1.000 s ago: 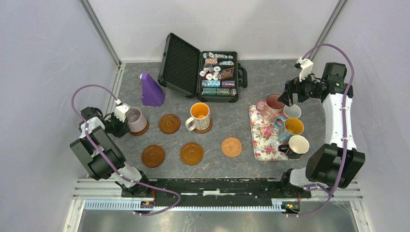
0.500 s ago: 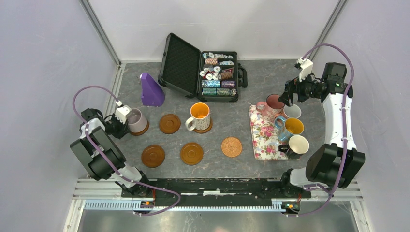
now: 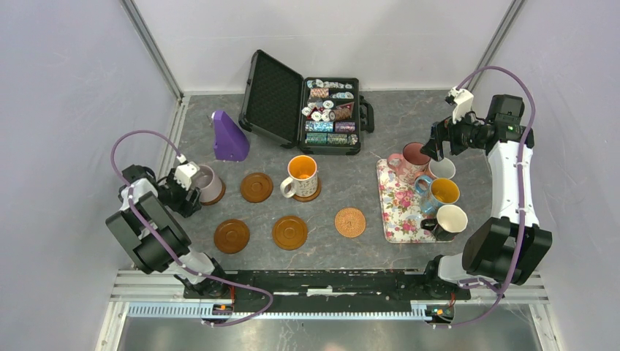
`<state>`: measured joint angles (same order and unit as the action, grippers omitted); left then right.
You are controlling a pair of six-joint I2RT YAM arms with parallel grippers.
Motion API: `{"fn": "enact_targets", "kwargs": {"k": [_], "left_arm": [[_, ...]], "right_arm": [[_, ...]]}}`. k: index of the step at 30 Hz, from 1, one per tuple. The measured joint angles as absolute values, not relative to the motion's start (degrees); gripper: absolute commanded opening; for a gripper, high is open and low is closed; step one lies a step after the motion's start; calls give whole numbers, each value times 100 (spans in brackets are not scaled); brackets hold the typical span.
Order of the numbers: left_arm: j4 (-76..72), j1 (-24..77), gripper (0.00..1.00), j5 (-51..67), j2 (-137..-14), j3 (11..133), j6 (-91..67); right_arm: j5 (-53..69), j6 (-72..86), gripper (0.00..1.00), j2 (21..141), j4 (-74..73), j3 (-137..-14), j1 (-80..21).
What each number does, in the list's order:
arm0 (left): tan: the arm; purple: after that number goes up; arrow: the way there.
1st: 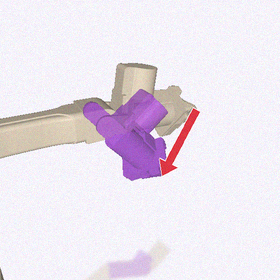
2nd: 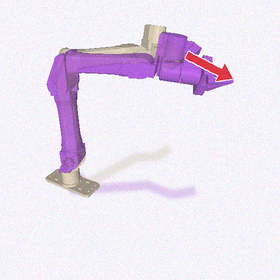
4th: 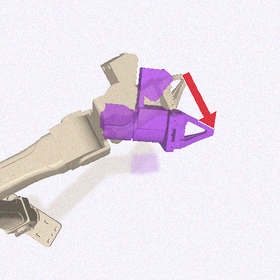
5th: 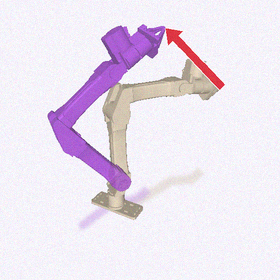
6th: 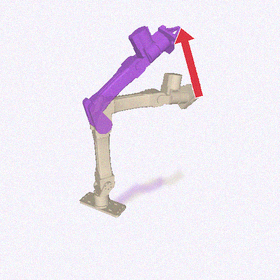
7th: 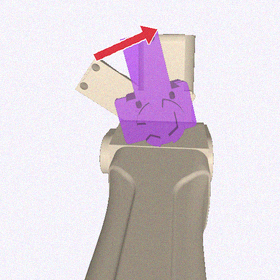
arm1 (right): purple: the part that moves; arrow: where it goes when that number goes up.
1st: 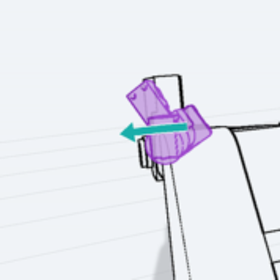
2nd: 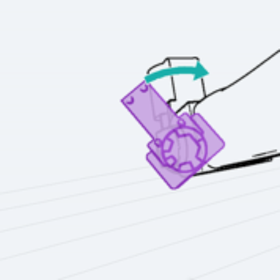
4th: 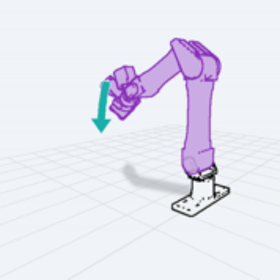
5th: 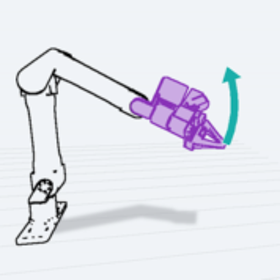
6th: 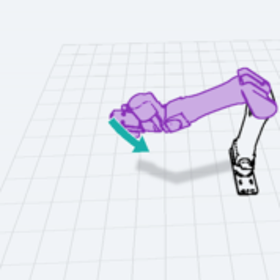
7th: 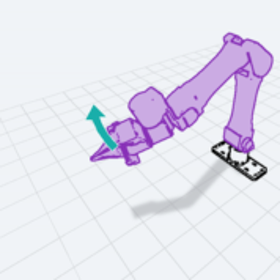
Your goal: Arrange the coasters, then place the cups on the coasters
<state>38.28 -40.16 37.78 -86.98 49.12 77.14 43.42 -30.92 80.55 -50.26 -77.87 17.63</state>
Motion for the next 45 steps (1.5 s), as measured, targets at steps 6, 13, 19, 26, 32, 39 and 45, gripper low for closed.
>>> {"fn": "enact_targets", "kwargs": {"k": [6,13,19,26,32,39,45], "left_arm": [[4499,-4014,100,3726,-8600,5315,7714],[5599,-3986,100,3468,-8291,6729,7609],[6235,-3476,100,3288,-8289,8001,6733],[6361,-1382,100,2930,-8287,8875,5358],[6272,1098,100,2305,-8571,9666,4136],[6182,3459,100,1835,-10112,11225,3428],[6099,4637,100,1588,-11872,12475,3275]], "right_arm": [[4344,-3135,98,8055,-5050,-7787,1763],[4329,-3199,98,8093,-5183,-7837,1761],[4224,-3284,98,8296,-5245,-8167,1688],[4012,-3395,98,8353,-5325,-8313,1638],[3675,-3487,98,8350,-5367,-8309,1634],[3105,-3500,98,8416,-5391,-8346,1634],[2685,-3413,98,8742,-5365,-8606,1697]]}}
